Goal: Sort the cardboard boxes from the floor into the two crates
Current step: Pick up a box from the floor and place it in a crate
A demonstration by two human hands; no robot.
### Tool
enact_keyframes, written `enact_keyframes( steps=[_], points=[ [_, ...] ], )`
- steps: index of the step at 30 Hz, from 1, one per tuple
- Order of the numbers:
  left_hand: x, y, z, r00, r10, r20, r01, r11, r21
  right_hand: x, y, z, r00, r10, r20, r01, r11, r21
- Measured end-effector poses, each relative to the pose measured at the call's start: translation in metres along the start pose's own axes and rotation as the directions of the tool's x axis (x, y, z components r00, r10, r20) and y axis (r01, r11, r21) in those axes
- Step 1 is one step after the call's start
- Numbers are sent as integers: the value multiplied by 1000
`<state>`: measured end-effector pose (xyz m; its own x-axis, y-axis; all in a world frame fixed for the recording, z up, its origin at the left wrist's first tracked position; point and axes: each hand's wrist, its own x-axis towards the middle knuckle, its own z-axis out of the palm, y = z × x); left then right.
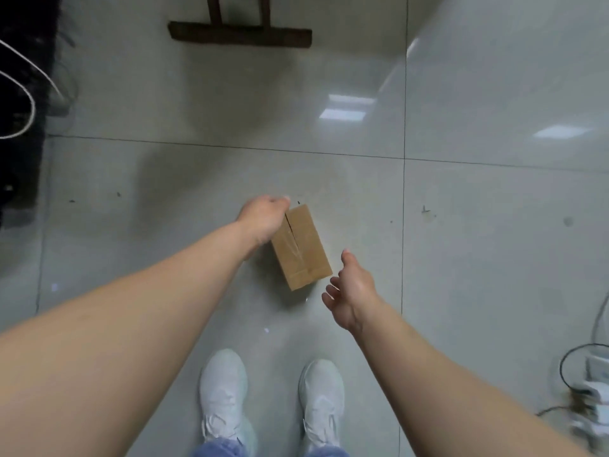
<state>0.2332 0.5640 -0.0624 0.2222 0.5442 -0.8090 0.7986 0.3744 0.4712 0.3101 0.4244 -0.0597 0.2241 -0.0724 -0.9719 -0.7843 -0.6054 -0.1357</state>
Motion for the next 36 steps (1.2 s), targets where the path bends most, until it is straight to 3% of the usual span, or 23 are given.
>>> enact_keyframes(
  steps=[5, 8, 15, 19, 22, 31, 36],
  points=[
    [49, -26, 33, 993, 62, 97, -82, 972, 218, 50, 13, 13, 990, 41, 134, -63, 984, 169],
    [44, -35, 32, 999, 29, 31, -35, 974, 226, 43, 13, 12, 987, 29, 157, -66, 969, 236],
    [-45, 7, -31, 979, -138, -149, 108, 976, -190, -65, -28, -1, 978, -193, 83, 181, 975, 129],
    [-119, 54, -90, 946, -119, -303, -16, 913, -407, -162, -63, -1, 929, -366, 61, 363, 931, 48],
    [-184, 83, -136, 932, -118, -342, -95, 834, -544, -241, -86, 0, 887, -453, 86, 454, 891, 14],
    [-391, 136, -267, 902, -108, -417, -257, 641, -723, -483, -108, 14, 741, -600, 302, 655, 745, -128],
    [-501, 128, -319, 839, -153, -522, -355, 574, -738, -585, -87, 22, 649, -607, 458, 731, 664, -155]
  ],
)
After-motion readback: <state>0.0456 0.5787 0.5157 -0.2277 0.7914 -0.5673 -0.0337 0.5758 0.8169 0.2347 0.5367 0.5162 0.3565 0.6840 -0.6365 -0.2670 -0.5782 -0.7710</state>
